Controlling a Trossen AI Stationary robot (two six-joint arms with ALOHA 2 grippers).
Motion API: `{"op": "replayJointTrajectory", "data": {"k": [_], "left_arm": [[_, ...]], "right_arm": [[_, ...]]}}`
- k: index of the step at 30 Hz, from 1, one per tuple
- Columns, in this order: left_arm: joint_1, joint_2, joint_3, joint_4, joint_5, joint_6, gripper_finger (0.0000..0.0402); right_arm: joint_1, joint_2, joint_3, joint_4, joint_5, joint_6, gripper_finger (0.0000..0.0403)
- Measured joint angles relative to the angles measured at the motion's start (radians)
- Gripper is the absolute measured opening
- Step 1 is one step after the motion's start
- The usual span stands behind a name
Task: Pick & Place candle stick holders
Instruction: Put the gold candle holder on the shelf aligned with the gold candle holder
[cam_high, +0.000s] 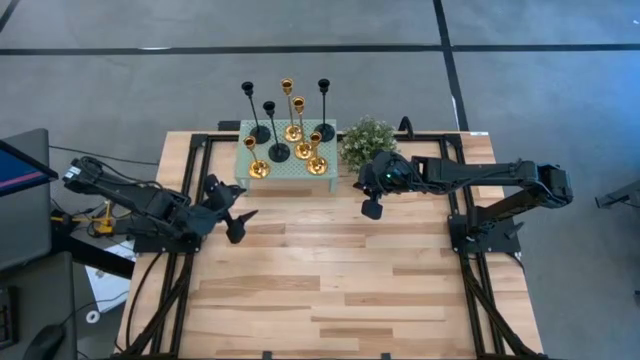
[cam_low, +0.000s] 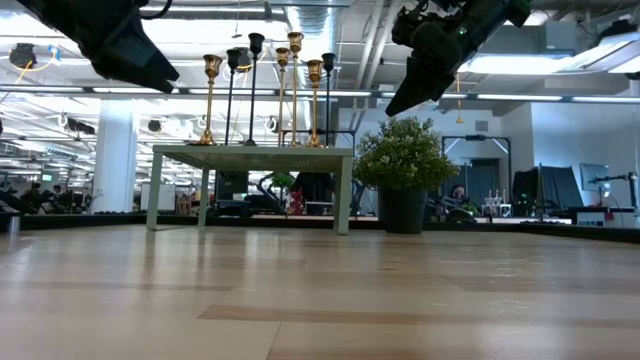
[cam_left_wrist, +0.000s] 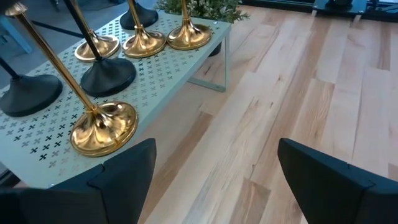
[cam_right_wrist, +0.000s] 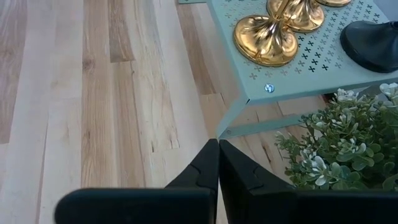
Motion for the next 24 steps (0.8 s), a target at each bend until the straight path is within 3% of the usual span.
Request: {"op": "replayJointTrajectory", "data": {"k": [24], "left_arm": [[0.001, 0.000, 0.000, 0.023, 0.001, -0.005, 0.0335]], "right_arm": [[0.000, 0.000, 0.000, 0.000, 0.000, 0.000, 0.0000]]}}
